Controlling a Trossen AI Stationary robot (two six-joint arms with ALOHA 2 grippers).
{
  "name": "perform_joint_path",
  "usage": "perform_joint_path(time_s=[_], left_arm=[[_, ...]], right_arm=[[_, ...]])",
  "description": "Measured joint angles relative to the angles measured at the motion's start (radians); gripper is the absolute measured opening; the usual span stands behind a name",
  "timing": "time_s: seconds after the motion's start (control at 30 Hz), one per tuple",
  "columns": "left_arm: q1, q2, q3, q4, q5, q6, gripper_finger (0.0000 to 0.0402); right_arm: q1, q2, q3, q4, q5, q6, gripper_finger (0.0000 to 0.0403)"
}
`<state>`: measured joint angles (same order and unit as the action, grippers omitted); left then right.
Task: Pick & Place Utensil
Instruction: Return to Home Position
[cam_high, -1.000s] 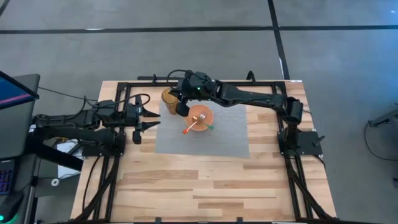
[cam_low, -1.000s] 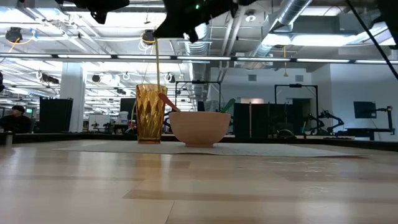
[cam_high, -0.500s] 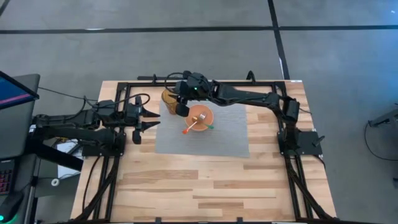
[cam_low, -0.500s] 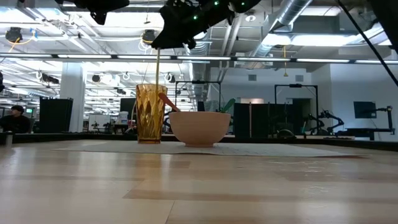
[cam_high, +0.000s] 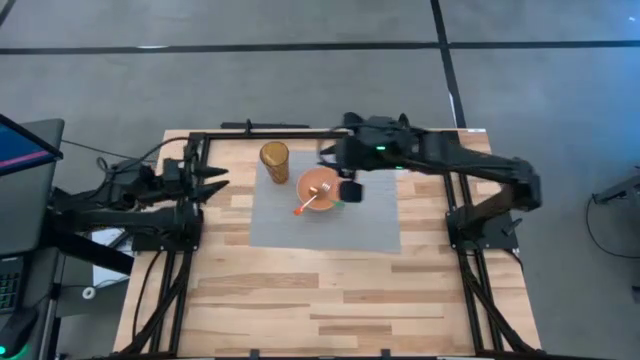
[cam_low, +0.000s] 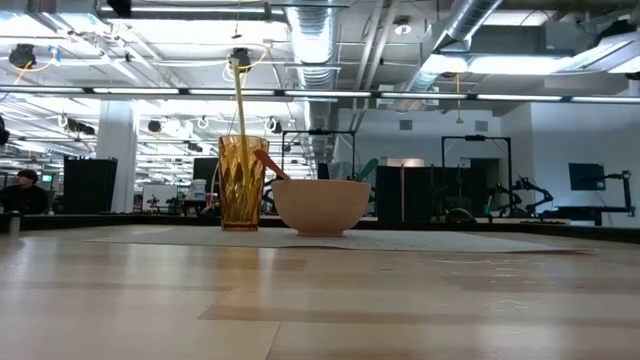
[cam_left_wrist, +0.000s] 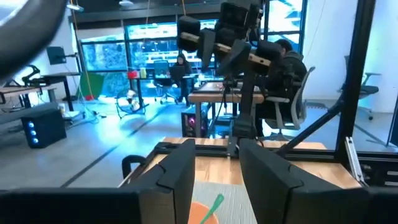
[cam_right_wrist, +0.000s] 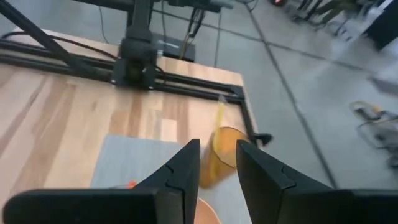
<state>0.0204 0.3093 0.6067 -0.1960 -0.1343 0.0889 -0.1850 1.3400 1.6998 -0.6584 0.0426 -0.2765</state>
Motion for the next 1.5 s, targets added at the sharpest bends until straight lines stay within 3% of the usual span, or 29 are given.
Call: perform_joint_path(time_s=[0.13,0.27,0.4,0.53,0.8,1.03,1.2,1.5], left_arm=[[0.0,-0.086,0.0,-0.047,0.0,0.003,0.0127],[0.0,-0.161,-0.027,-0.059,0.002,0.004,0.0127],[0.0,-0.243,-0.123,-0.049,0.032,0.001,0.0127],[0.0,-0.308,-0.216,0.07,0.034,0.001,0.0127],[0.0,-0.289,-0.258,0.135,0.032,0.004,0.0127],[0.0,-0.298,-0.37,0.288,0.031,-0.006,0.0127],[-0.001,-0.297,-0.432,0.408,0.03,-0.019,0.0127],[0.001,-0.303,-0.495,0.474,0.027,-0.013,0.0127]], right_arm=[[0.009,-0.159,-0.133,0.01,0.03,-0.045,0.0097],[-0.036,-0.349,-0.382,0.06,0.023,-0.039,0.0097],[-0.06,-0.539,-0.698,0.256,0.005,-0.013,0.0097],[-0.061,-0.718,-0.923,0.43,0.006,0.022,0.0097],[-0.057,-1.067,-1.154,0.503,-0.129,0.13,0.0097],[-0.057,-1.334,-1.277,0.476,-0.127,0.219,0.0097],[-0.058,-1.303,-1.328,0.482,-0.07,0.26,0.0097],[-0.059,-1.283,-1.493,0.792,0.007,0.278,0.0097]])
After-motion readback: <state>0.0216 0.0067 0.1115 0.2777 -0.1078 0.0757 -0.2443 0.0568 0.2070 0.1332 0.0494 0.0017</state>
